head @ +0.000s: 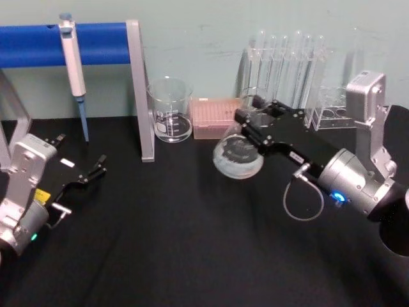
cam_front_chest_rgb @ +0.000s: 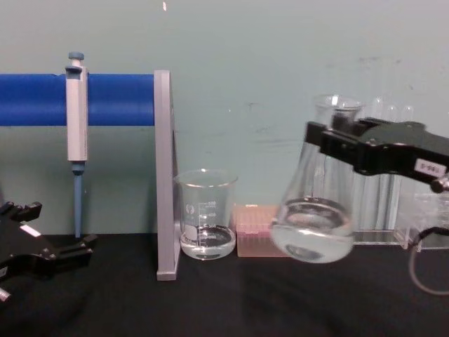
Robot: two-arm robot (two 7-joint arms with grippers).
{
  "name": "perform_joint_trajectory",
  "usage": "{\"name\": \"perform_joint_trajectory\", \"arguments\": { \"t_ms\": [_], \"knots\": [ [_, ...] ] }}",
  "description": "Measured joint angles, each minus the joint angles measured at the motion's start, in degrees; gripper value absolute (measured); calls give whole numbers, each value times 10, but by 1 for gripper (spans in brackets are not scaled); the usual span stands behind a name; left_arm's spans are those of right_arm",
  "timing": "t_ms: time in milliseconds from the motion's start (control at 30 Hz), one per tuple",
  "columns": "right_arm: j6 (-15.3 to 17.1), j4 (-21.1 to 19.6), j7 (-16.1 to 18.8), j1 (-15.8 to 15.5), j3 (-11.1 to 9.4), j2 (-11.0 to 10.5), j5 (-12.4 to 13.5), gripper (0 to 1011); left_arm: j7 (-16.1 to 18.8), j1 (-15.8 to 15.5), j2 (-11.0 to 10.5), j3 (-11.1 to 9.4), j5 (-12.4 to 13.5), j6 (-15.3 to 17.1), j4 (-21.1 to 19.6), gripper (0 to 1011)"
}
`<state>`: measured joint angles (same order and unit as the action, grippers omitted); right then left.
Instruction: Grasp the erlenmeyer flask with one hand, shake it three times, then place it back.
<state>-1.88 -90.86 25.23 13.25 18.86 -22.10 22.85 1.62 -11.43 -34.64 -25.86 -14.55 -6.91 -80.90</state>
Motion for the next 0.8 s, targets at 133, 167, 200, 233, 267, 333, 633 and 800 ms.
{"name": "perform_joint_trajectory", "arguments": {
  "t_ms": [133,167,200,233,267,333,633,800],
  "knots": [
    [-15,13,52,18,21,-8,16,457,0,0,0,0,0,0,0,1001],
    [-18,16,64,22,26,-10,19,456,0,0,0,0,0,0,0,1001],
    [-24,21,88,31,35,-13,27,457,0,0,0,0,0,0,0,1000],
    [-27,24,101,35,40,-14,31,456,0,0,0,0,0,0,0,1001],
    [-30,26,111,39,45,-15,34,457,0,0,0,0,0,0,0,1001],
    [-35,31,139,49,58,-18,42,456,0,0,0,0,0,0,0,1001],
    [-43,43,214,79,100,-27,63,456,0,0,0,0,0,0,0,1001],
    [-45,45,220,84,110,-30,69,457,0,0,0,0,0,0,0,1001]
  ]
}}
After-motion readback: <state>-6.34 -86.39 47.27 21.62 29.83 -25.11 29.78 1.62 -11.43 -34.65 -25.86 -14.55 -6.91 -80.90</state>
